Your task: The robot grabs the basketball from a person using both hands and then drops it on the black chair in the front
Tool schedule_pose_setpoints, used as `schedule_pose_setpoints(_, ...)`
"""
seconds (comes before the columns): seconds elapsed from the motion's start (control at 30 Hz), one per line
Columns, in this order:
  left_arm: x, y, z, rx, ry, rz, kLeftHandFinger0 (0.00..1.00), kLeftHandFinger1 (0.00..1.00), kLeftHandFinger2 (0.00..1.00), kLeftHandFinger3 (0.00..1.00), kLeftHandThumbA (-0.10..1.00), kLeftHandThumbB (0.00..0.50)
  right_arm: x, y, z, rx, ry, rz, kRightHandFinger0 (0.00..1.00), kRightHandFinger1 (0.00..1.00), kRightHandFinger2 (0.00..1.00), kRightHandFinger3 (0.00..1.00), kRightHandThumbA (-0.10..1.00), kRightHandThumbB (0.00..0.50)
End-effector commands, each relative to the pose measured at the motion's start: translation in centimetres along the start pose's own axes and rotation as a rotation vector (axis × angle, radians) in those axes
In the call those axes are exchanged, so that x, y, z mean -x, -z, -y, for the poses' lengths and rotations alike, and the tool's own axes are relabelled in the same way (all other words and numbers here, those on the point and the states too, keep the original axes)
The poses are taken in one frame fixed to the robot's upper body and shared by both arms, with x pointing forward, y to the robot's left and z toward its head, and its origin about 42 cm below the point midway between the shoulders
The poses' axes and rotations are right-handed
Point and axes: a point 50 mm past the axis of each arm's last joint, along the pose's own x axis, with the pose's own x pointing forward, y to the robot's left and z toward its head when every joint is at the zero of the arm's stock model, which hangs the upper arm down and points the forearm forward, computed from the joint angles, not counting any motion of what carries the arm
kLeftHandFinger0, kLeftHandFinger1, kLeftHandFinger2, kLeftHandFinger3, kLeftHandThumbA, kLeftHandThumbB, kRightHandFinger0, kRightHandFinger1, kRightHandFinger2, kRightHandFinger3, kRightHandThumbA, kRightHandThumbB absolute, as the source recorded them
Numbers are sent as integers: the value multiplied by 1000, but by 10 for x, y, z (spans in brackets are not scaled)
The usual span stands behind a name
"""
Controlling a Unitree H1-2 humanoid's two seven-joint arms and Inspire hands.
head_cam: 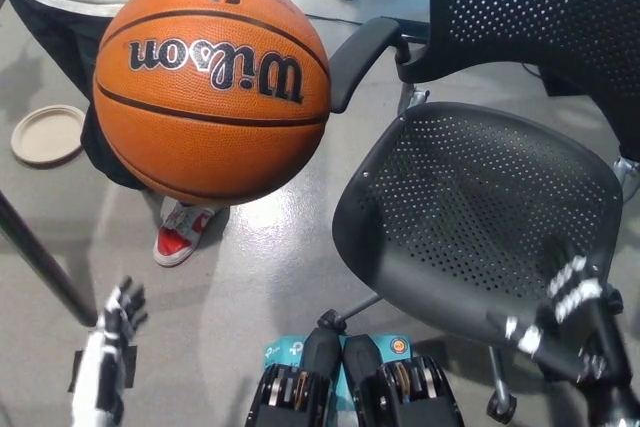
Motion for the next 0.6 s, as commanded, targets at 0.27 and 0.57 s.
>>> schedule_pose_setpoints(0.27,-63,-119,-39,50,-71,291,1000,1000,1000,1000,1000,264,-111,-100,-56,-296,-237,174,1000,1000,1000,1000,1000,334)
schedule_pose_setpoints(0.57,-98,-167,-45,43,-81,374,1000,1000,1000,1000,1000,221,-173,-97,-98,-396,-365,108,1000,1000,1000,1000,1000,398)
